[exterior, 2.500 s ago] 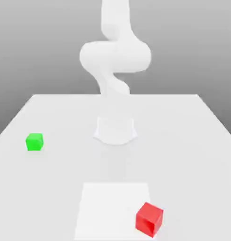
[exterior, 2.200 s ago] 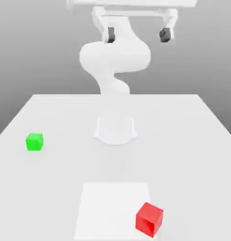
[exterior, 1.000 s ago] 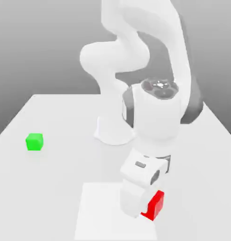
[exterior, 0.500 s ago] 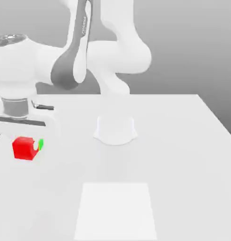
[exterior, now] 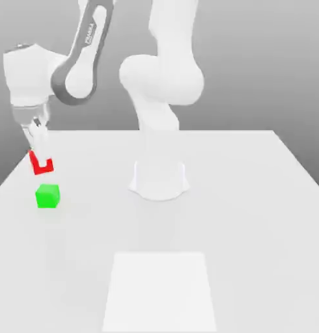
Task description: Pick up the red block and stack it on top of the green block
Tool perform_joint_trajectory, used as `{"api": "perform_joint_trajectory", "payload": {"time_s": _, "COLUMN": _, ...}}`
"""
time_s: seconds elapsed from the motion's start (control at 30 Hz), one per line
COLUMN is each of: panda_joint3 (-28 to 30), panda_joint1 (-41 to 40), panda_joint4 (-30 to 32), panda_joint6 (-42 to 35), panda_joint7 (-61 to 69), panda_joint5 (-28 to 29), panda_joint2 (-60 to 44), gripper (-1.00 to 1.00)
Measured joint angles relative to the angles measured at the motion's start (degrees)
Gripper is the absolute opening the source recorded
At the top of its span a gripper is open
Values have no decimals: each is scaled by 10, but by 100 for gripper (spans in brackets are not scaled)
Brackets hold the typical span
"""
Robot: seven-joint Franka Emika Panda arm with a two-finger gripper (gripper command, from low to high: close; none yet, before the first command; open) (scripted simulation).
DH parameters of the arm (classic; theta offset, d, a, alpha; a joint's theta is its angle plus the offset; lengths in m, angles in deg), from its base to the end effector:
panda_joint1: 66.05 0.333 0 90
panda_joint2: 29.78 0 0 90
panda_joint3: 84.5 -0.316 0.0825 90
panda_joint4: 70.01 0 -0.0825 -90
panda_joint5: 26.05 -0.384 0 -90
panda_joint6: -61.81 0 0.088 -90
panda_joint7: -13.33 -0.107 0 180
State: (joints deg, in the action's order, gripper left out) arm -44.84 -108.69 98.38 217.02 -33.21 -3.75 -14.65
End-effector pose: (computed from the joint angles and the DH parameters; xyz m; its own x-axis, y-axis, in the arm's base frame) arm 0.0795 -0.3190 0.2329 -0.3001 -0.9539 0.0002 -0.9539 0.3001 -0.0086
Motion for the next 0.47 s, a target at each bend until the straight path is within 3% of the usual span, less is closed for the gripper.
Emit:
{"api": "perform_joint_trajectory", "payload": {"time_s": 0.23, "panda_joint3": 32, "panda_joint1": 50, "panda_joint4": 1, "panda_joint6": 76, "panda_joint7": 48, "panda_joint5": -73, "panda_joint2": -78, "gripper": -100}}
{"api": "perform_joint_trajectory", "payload": {"time_s": 0.4, "panda_joint3": 34, "panda_joint1": 94, "panda_joint4": 3, "panda_joint6": 129, "panda_joint7": 141, "panda_joint5": -208, "panda_joint2": -143, "gripper": -100}}
{"api": "perform_joint_trajectory", "payload": {"time_s": 0.43, "panda_joint3": 22, "panda_joint1": 94, "panda_joint4": 3, "panda_joint6": 137, "panda_joint7": 166, "panda_joint5": -243, "panda_joint2": -155, "gripper": 100}}
{"api": "perform_joint_trajectory", "payload": {"time_s": 0.47, "panda_joint3": 22, "panda_joint1": 101, "panda_joint4": 3, "panda_joint6": 137, "panda_joint7": 166, "panda_joint5": -243, "panda_joint2": -155, "gripper": 100}}
